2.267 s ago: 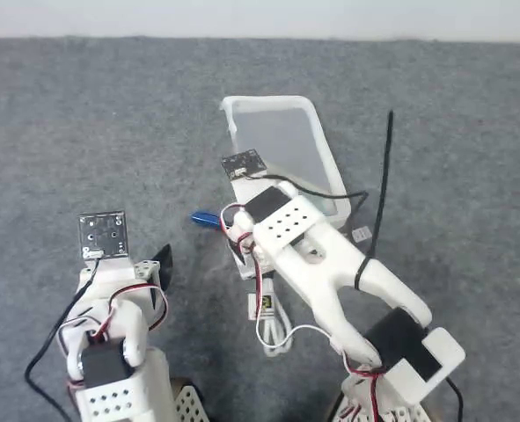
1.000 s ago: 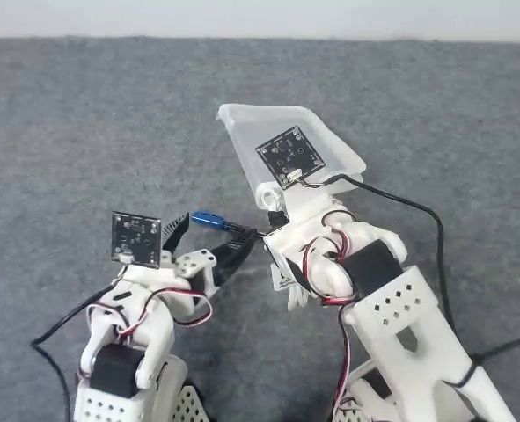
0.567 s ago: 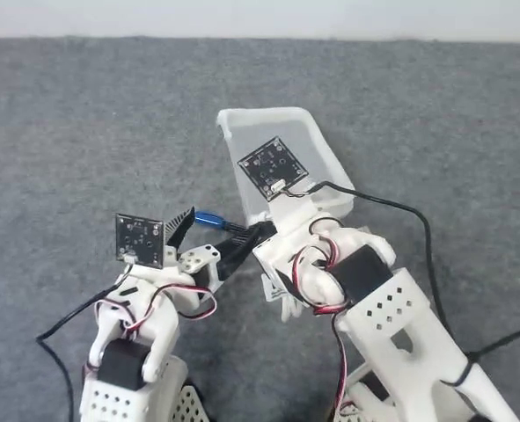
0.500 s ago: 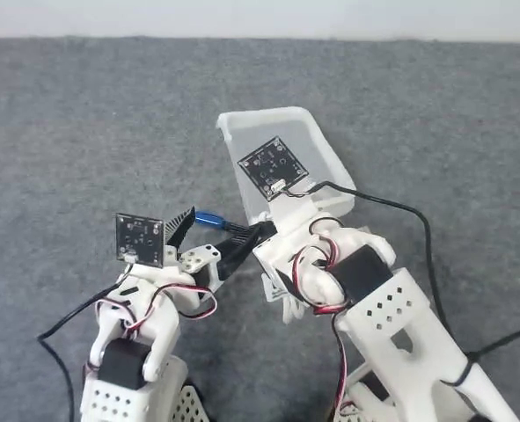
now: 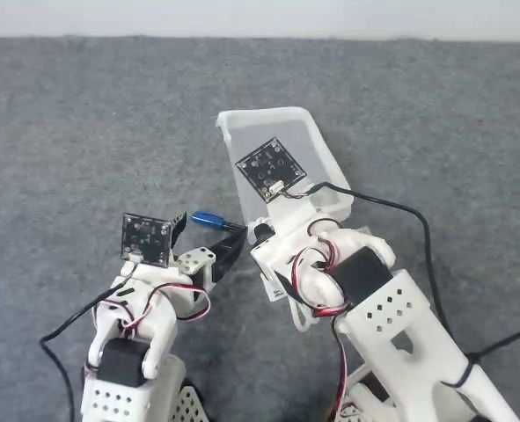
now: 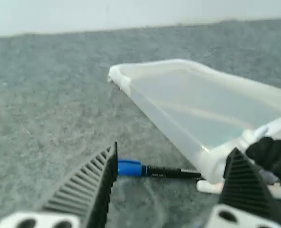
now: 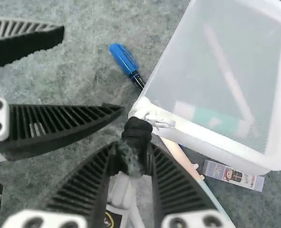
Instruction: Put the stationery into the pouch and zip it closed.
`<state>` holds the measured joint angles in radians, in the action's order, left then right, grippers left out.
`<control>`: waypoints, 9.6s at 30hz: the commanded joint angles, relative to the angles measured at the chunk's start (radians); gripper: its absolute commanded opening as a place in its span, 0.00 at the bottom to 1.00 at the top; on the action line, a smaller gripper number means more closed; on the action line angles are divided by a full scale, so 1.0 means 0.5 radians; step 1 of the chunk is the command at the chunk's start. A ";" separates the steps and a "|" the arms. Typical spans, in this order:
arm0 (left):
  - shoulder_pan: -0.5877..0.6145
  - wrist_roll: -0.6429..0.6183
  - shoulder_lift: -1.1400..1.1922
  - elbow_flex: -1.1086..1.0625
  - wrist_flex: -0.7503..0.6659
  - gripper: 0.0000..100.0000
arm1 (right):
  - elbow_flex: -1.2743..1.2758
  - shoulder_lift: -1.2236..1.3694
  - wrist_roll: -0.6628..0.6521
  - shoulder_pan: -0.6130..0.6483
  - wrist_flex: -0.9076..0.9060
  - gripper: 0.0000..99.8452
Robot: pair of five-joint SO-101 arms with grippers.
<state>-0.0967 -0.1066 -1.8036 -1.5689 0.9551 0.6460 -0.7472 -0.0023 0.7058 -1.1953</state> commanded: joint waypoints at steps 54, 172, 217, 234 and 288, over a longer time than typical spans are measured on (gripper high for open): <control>0.000 -0.012 -0.040 -0.035 -0.080 0.33 | 0.184 -0.677 -0.028 0.192 0.026 0.01; 0.141 0.334 -0.040 0.075 0.068 0.01 | 0.448 -1.217 0.040 -0.548 -0.097 0.20; 0.319 0.368 0.433 1.143 0.562 0.01 | -0.068 0.692 1.231 -0.809 0.311 0.20; 0.322 0.307 1.617 2.478 1.203 0.01 | -0.015 0.695 1.356 -0.876 0.315 0.20; 0.979 -0.009 2.277 2.447 1.181 0.01 | -0.872 2.012 1.476 -1.162 0.112 0.07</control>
<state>0.3897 -0.0974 -0.6651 -0.3445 1.5597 0.2746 0.2716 0.7281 0.1519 -1.1385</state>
